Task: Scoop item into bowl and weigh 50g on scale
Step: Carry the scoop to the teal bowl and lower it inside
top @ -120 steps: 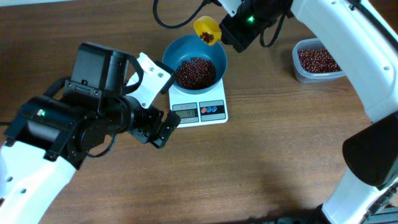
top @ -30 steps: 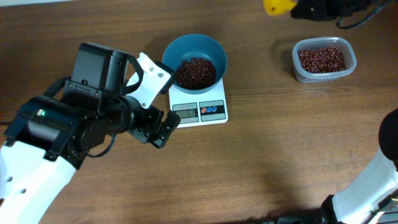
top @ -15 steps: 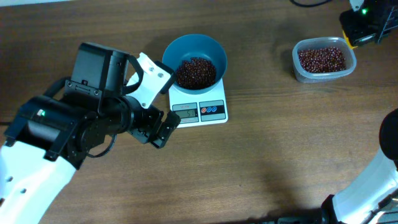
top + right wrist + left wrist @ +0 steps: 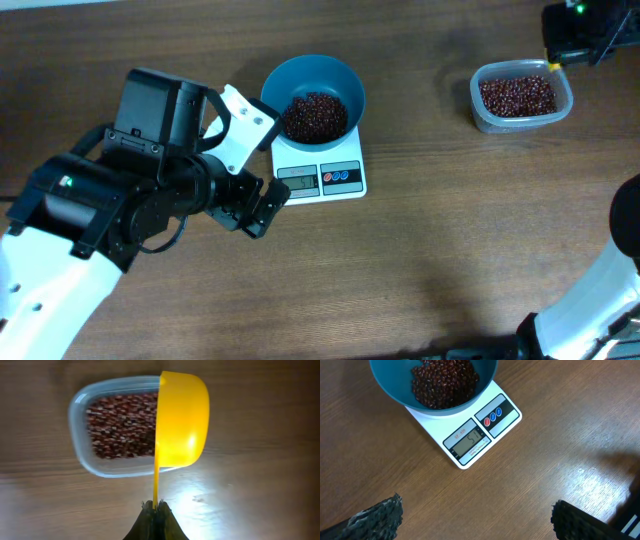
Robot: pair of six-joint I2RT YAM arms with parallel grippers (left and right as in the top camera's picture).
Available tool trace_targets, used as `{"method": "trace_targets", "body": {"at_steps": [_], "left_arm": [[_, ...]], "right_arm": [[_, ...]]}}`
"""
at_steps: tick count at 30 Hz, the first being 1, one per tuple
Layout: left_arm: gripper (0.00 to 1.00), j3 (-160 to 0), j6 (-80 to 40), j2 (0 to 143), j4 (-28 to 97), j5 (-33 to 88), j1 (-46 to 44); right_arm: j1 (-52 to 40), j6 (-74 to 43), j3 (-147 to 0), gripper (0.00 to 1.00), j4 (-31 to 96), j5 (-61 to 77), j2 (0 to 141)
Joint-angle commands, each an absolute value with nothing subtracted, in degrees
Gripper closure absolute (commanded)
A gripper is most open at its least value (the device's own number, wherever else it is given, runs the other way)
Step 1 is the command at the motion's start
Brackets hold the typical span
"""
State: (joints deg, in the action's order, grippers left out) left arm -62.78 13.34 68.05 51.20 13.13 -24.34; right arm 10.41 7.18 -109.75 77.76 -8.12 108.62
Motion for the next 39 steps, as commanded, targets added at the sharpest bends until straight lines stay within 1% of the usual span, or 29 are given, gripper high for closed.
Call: {"method": "trace_targets", "body": {"at_steps": [1,3,4,5,7,8,10,11,13,15,17,19,22,25,27,30,31,35,39], "left_arm": [[0.01,-63.7,14.2,68.2,51.3,13.8,-24.2],[0.01,-63.7,14.2,68.2,51.3,13.8,-24.2],[0.01,-63.7,14.2,68.2,51.3,13.7,-24.2],[0.01,-63.7,14.2,68.2,51.3,13.7,-24.2],[0.01,-63.7,14.2,68.2,51.3,13.7,-24.2],[0.01,-63.7,14.2,68.2,51.3,13.8,-24.2],[0.01,-63.7,14.2,68.2,51.3,13.8,-24.2],[0.01,-63.7,14.2,68.2,51.3,13.8,-24.2],[0.01,-63.7,14.2,68.2,51.3,13.8,-24.2],[0.01,-63.7,14.2,68.2,51.3,13.7,-24.2],[0.01,-63.7,14.2,68.2,51.3,13.8,-24.2],[0.01,-63.7,14.2,68.2,51.3,13.8,-24.2],[0.01,-63.7,14.2,68.2,51.3,13.8,-24.2],[0.01,-63.7,14.2,68.2,51.3,13.8,-24.2],[0.01,-63.7,14.2,68.2,51.3,13.8,-24.2],[0.01,-63.7,14.2,68.2,51.3,13.8,-24.2],[0.01,-63.7,14.2,68.2,51.3,13.8,-24.2],[0.01,-63.7,14.2,68.2,51.3,13.8,-24.2],[0.01,-63.7,14.2,68.2,51.3,13.8,-24.2]], "right_arm": [[10.2,3.9,-110.9,0.96,77.6,-5.1,109.1],[10.2,1.0,-110.9,0.96,77.8,-7.2,109.1],[10.2,1.0,-110.9,0.96,77.7,-5.8,109.1],[10.1,1.0,-110.9,0.96,77.6,-2.0,109.1],[10.1,2.6,-110.9,0.96,77.0,10.7,109.1],[10.1,7.7,-110.9,0.96,76.6,19.4,109.1],[10.1,17.2,-110.9,0.96,76.1,29.8,109.1],[10.1,21.3,-110.9,0.96,75.6,32.1,109.1],[10.1,24.6,-110.9,0.96,74.5,32.5,109.1],[10.1,30.3,-110.9,0.96,74.6,34.7,109.1],[10.1,36.0,-110.9,0.96,74.8,39.6,109.1],[10.0,45.2,-110.9,0.96,76.7,47.4,109.1],[9.2,53.8,-110.6,0.96,78.0,54.1,109.1],[4.9,54.7,-110.1,0.96,77.8,53.7,109.1],[0.8,54.7,-110.1,0.96,77.2,50.0,109.1],[-8.5,54.6,-110.1,0.96,74.1,34.1,109.7],[-10.7,53.6,-110.1,0.96,72.0,31.2,110.2],[-15.8,50.3,-110.1,0.96,65.2,22.1,113.3],[-16.5,50.3,-110.1,0.96,64.1,21.3,117.2]]}}
